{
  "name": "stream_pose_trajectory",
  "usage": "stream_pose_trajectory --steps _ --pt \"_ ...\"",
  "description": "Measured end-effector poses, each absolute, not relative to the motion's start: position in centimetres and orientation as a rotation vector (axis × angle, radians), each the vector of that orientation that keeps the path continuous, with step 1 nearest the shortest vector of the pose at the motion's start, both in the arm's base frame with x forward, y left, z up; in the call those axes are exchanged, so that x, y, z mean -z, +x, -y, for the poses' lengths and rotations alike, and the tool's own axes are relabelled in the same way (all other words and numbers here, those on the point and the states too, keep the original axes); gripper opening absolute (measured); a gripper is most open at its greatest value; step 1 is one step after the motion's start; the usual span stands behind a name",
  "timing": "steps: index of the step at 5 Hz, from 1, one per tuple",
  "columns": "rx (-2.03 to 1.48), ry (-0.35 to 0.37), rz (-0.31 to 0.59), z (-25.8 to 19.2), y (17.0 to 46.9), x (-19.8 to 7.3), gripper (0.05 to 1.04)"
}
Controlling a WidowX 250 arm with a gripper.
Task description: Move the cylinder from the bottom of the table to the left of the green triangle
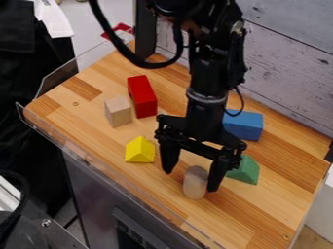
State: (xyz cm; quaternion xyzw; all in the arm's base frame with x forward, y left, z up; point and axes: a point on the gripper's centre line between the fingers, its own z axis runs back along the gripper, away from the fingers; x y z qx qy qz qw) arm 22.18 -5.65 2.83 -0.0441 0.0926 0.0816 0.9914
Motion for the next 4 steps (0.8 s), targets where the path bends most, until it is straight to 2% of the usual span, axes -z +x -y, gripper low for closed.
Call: stream_pose_trajectory --steps 2,3,4 --pt "-0.179 -0.091 -0.189 5.56 22.25 -2.53 0.987" --pt "-0.189 -0.079 -0.201 5.47 22.21 -2.25 0.917" --pt "-0.195 -0.079 -0.196 5.48 22.30 -2.27 0.618"
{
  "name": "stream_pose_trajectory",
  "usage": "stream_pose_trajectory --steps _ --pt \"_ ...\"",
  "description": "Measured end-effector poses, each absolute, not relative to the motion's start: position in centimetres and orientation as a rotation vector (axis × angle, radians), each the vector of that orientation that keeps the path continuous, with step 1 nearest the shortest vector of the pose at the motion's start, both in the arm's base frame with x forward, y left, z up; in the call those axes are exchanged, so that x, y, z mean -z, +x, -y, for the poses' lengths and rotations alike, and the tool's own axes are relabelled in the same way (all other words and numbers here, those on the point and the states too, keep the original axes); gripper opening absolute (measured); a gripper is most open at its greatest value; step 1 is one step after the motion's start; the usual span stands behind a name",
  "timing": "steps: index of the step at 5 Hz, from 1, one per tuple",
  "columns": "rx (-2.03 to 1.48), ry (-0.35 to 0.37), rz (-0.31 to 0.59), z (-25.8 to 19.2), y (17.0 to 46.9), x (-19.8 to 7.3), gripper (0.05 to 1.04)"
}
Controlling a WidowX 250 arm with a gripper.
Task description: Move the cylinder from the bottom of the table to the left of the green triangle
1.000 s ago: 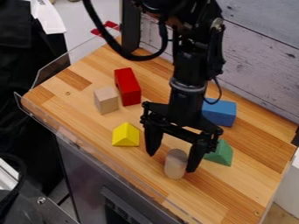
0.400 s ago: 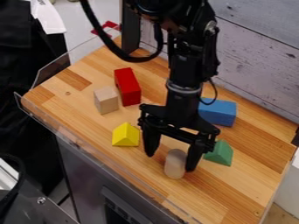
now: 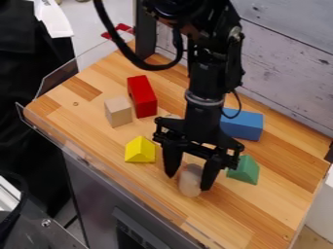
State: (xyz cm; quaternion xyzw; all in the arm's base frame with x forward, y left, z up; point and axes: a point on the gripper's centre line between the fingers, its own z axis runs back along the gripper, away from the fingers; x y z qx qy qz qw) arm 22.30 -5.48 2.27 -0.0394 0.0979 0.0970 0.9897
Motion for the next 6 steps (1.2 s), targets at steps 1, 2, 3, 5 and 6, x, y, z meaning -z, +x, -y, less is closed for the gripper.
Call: stream_pose_trajectory --steps 1,2,3,5,6 --pt "-0.195 -0.082 -0.189 5.5 22.4 -2.2 0.499" --pt "-0.186 -0.089 -0.154 5.5 22.8 -2.9 0.499" --pt "-0.157 -0.069 -0.075 5.2 24.9 -4.9 0.499" --pt "-0.118 -0.055 -0.009 5.6 27.9 -6.5 0.499" --pt "-0.108 -0.071 -0.032 5.5 28.1 -5.4 0.499"
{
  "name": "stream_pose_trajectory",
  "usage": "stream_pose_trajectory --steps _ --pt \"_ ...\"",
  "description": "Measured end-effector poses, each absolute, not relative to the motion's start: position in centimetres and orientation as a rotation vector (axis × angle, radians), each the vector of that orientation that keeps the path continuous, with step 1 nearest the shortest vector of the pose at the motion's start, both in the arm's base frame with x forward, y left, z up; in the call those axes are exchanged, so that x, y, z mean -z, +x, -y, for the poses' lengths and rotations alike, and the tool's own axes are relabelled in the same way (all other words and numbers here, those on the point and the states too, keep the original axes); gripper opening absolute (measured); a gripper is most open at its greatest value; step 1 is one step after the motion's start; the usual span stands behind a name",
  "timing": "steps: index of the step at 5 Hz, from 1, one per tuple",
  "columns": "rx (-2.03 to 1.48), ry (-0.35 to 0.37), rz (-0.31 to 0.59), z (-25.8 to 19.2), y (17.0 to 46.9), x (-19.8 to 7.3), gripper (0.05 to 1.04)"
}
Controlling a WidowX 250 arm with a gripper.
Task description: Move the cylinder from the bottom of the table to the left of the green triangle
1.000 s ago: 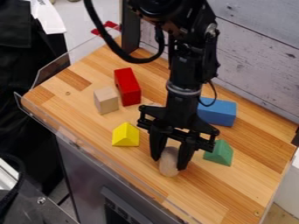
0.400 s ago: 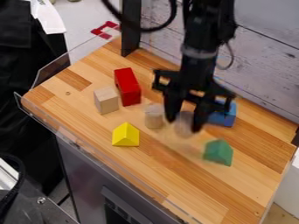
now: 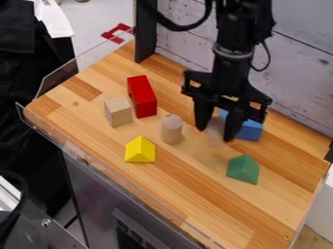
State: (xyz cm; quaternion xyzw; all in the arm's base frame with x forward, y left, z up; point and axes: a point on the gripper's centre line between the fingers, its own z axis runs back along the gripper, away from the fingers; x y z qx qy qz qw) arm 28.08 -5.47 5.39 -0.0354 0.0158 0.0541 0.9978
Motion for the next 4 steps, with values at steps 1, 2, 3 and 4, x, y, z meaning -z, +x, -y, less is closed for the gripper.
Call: stream_pose_trajectory --steps 1,2,3,4 --pt "-0.111 -0.072 -0.034 5.2 28.1 -5.3 0.499" --pt "-0.113 -0.088 -0.053 5.5 28.1 -4.3 0.499" --pt "-0.105 -0.089 -0.073 5.6 28.0 -3.5 0.499" --pt "-0.100 -0.085 -0.091 5.6 27.9 -2.9 0.499"
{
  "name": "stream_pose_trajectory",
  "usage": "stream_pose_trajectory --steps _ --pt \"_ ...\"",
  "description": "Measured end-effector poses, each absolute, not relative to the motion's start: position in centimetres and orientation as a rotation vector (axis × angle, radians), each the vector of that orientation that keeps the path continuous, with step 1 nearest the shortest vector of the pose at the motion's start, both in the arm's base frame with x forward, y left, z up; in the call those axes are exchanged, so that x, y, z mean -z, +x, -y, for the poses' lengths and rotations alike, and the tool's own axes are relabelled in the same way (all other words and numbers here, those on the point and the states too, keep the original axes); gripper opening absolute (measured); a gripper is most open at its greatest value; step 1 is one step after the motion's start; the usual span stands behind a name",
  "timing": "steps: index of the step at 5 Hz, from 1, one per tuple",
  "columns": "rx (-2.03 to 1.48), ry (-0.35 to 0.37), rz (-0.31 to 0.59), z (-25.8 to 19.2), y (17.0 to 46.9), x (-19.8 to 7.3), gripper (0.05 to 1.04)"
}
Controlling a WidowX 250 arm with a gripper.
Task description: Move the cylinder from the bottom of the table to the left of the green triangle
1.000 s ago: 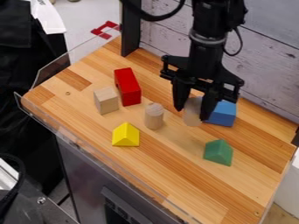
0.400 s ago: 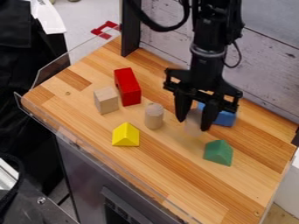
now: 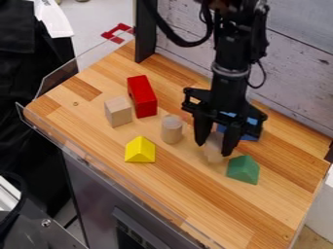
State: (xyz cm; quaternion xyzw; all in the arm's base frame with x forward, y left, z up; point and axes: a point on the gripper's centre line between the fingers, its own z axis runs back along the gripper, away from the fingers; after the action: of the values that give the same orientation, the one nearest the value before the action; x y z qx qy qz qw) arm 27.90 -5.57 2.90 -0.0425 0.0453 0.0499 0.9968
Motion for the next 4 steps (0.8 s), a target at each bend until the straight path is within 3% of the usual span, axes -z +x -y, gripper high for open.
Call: stream_pose_trajectory --steps 3,4 --pt "-0.116 -0.091 -0.091 4.82 28.00 -2.23 0.499" --pt "-0.113 -0.095 -0.091 4.86 28.21 -2.18 0.552"
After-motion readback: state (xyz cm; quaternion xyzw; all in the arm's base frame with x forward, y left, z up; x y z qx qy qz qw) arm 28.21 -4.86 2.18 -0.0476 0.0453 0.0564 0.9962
